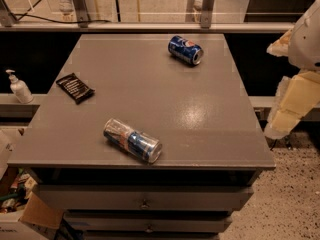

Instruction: Move redbull can near pepsi can

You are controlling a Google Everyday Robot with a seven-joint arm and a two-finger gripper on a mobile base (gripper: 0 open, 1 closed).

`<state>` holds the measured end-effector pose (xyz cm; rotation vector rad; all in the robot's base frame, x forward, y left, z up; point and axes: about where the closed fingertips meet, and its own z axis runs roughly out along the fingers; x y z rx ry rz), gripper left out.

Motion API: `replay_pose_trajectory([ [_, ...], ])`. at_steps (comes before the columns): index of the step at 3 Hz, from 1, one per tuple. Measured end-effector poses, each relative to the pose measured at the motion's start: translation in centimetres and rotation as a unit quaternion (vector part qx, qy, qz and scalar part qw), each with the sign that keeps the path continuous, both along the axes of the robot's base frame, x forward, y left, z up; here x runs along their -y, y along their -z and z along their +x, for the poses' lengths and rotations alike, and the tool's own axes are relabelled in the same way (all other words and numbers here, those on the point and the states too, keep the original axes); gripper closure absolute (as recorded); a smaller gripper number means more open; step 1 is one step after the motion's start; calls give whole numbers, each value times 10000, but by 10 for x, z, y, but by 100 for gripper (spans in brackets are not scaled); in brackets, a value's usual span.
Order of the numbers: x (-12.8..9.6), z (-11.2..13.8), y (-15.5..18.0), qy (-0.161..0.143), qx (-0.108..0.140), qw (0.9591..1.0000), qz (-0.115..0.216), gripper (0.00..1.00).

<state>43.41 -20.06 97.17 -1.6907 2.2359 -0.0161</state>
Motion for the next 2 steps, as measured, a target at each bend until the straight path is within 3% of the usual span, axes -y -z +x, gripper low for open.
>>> replay_pose_trajectory([
  [1, -24, -11, 11, -42, -69, 9989, 469, 0],
  [2, -52, -25, 24, -142, -99, 9952, 960, 0],
])
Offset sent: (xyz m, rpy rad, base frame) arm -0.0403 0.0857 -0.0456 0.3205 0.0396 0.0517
